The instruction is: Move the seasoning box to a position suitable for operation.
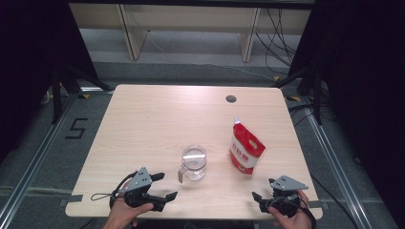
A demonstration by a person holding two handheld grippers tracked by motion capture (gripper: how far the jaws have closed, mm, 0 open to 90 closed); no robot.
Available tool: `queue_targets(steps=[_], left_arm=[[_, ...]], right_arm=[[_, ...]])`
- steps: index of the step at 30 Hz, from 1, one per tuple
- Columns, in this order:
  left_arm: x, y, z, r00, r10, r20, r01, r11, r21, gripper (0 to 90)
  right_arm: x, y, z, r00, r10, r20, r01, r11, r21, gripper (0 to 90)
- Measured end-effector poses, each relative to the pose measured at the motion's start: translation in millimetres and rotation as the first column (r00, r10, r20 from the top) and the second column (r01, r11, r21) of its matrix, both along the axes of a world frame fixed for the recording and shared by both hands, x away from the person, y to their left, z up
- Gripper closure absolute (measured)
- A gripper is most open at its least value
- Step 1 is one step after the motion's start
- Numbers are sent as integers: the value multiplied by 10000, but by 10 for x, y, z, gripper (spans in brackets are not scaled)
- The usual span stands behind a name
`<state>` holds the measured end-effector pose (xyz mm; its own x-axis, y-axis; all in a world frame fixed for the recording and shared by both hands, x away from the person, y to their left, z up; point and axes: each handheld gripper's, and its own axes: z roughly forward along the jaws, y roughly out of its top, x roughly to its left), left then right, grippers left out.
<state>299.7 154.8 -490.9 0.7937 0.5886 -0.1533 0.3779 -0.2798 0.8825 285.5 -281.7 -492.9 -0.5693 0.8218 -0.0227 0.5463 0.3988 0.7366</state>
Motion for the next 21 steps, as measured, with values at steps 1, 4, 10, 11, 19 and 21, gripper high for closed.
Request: queue_targets(steps=[1,4,10,11,19,21], left_arm=[[6,-26,9,10000,29,76,-30,9999,105,178],[15,-89,28,9998,-16,184,13,9998,180,204],[80,-224,44,9985,3,541,-35,9983,589,298],[99,-265,37,9980,-77,624,30,9971,755,385],[177,-424,20,9931,140,1161,-293,9909,1313,537],[192,-424,17,9926,102,1213,-267,9904,1353,554]], right_arm=[[-3,4,-2,9999,-28,-107,29,10000,59,204],[2,5,-7,9999,18,-110,-17,10000,80,203],[8,7,-14,9999,119,-53,-119,9999,20,201],[7,6,-13,9999,112,25,-111,9999,-59,198],[10,10,-11,9997,248,68,-247,9996,-149,197],[3,15,-13,9998,204,-80,-205,9997,-110,198]])
